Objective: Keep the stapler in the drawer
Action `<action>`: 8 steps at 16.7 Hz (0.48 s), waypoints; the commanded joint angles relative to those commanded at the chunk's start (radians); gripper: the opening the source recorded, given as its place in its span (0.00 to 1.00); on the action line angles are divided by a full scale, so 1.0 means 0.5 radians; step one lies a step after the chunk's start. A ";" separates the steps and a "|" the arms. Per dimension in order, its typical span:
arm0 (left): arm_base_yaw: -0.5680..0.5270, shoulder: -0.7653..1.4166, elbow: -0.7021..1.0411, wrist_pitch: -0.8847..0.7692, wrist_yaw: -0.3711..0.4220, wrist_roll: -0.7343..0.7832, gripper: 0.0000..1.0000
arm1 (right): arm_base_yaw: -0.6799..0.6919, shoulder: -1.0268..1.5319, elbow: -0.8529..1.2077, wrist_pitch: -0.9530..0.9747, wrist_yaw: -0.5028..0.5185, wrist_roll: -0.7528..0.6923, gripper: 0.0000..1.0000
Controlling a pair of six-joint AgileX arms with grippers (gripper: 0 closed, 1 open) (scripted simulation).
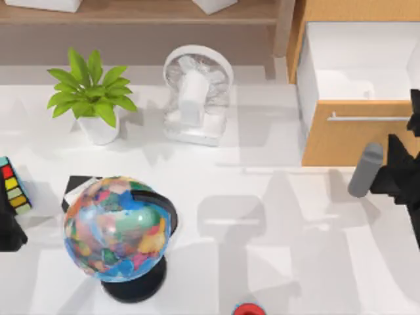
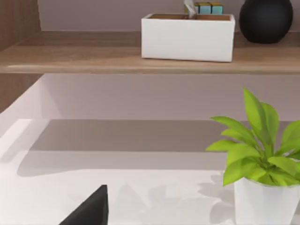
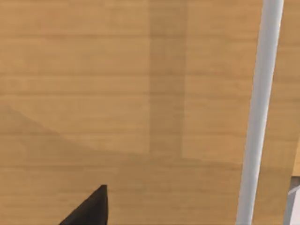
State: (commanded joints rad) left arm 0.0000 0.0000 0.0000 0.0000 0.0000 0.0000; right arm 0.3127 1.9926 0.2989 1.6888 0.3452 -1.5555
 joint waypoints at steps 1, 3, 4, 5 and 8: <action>0.000 0.000 0.000 0.000 0.000 0.000 1.00 | -0.008 0.003 0.018 -0.015 -0.008 0.000 1.00; 0.000 0.000 0.000 0.000 0.000 0.000 1.00 | -0.009 0.003 0.021 -0.018 -0.009 0.000 1.00; 0.000 0.000 0.000 0.000 0.000 0.000 1.00 | -0.009 0.003 0.021 -0.018 -0.009 0.000 1.00; 0.000 0.000 0.000 0.000 0.000 0.000 1.00 | -0.009 0.003 0.021 -0.018 -0.009 0.000 0.92; 0.000 0.000 0.000 0.000 0.000 0.000 1.00 | -0.009 0.003 0.021 -0.018 -0.009 0.000 0.70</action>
State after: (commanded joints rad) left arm 0.0000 0.0000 0.0000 0.0000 0.0000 0.0000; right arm 0.3082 1.9940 0.3092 1.6800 0.3406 -1.5554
